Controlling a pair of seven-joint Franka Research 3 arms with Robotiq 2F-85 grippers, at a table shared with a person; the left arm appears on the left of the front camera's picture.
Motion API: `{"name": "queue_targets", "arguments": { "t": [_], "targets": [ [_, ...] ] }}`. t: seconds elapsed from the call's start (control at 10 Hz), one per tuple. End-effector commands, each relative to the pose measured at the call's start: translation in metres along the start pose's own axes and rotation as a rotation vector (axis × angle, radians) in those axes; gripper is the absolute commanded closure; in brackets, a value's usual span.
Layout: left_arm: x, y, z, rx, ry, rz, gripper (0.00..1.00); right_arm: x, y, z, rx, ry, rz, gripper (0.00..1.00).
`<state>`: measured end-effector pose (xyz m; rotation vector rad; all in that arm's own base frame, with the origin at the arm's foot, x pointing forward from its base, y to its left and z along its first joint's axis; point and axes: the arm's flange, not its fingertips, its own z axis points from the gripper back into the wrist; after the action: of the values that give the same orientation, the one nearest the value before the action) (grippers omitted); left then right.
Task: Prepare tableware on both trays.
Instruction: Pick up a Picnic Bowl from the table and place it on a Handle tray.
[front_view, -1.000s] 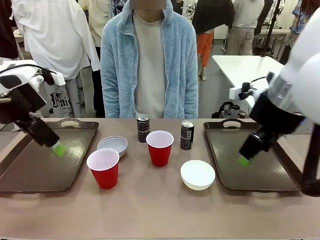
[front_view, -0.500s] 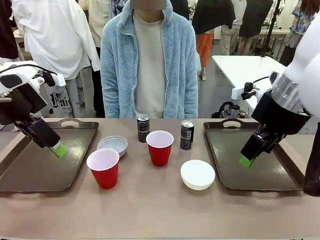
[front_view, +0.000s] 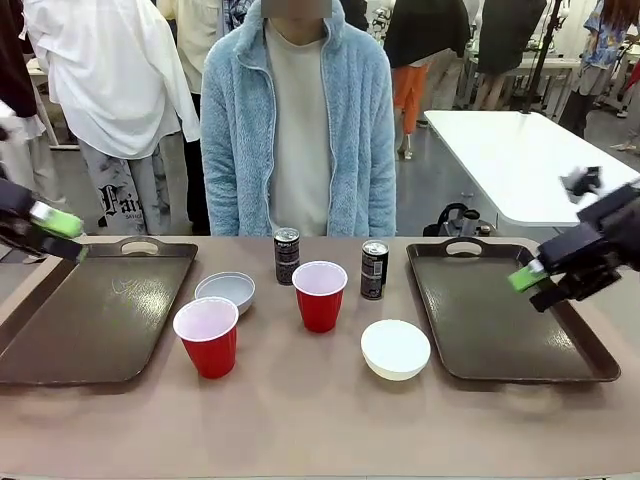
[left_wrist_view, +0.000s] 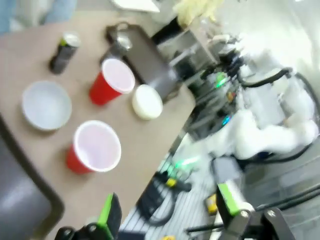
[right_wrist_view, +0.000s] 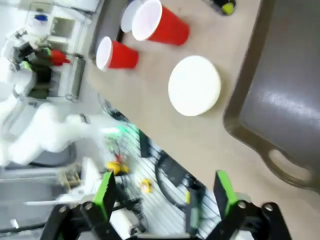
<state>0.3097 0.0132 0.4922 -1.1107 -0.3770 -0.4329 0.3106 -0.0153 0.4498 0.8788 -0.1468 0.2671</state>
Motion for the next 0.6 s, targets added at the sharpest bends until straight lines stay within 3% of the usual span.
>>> {"name": "queue_targets", "arguments": {
  "t": [0.0,0.2,0.5],
  "targets": [
    [-0.056,0.030,0.017,-0.025,-0.153,0.119,0.00,-0.040,-0.035,-0.001,0.158,-0.194,-0.206,0.00],
    [-0.084,0.046,0.039,0.070,-0.143,0.205,0.00,-0.071,-0.059,0.016,0.292,-0.291,-0.236,0.00],
    [-0.115,0.056,0.061,0.151,-0.129,0.255,0.00,-0.096,-0.073,0.032,0.314,-0.244,-0.257,0.00]
  ]
}}
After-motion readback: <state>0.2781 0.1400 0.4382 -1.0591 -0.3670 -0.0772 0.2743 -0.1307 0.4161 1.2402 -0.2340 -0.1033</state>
